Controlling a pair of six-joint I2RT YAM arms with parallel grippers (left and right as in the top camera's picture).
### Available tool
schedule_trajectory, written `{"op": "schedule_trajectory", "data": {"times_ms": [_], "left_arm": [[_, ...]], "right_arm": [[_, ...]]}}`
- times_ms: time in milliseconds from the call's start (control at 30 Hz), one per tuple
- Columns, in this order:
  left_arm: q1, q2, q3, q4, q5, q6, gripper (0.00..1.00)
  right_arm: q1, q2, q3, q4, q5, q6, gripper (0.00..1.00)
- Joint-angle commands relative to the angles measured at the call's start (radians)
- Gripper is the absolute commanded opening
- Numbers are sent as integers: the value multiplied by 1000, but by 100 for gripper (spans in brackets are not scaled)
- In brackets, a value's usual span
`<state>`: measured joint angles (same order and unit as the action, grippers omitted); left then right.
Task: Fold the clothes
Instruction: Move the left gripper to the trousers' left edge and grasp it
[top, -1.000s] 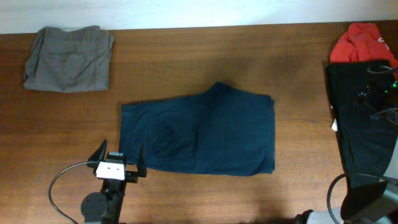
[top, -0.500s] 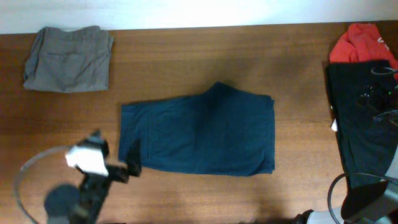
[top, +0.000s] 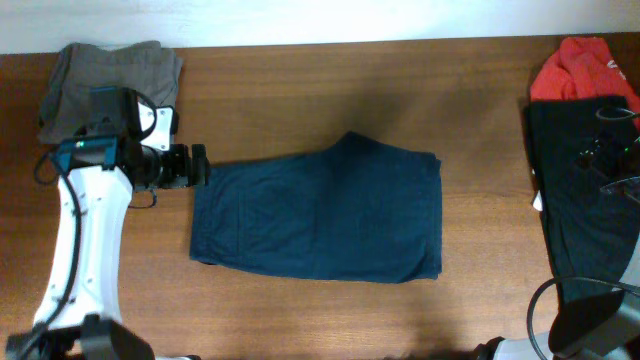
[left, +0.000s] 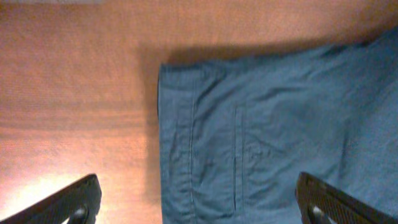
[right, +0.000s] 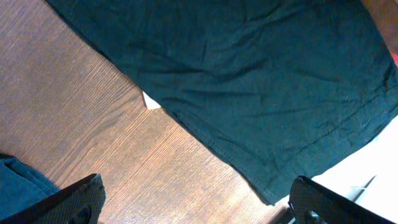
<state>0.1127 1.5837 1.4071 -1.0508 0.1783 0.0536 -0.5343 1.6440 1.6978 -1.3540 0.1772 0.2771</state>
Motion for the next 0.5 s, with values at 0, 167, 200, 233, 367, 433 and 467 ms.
{"op": "schedule_trajectory", "data": {"times_ms": [0,167,200,233,367,433,467], "left_arm": [[5,88,11,-29,-18,16,99],[59,271,2,-59,44,78,99],[95,316,2,-69,171,163,99],[121,350,2,-85,279,236,99],[142,421,0,-109,319,315,99],[142,455,-1,-109,320,315,99],[142,475,-6,-109,323,315,99]], "right_arm": [[-3,-3,-5,0,6,5,98],[-3,-3,-5,0,6,5,98],[-3,-3,-5,0,6,5,98],[-3,-3,-5,0,6,5,98],[-3,-3,-5,0,6,5,98],[-3,-3,-5,0,6,5,98],[-3,-3,-5,0,6,5,98]]}}
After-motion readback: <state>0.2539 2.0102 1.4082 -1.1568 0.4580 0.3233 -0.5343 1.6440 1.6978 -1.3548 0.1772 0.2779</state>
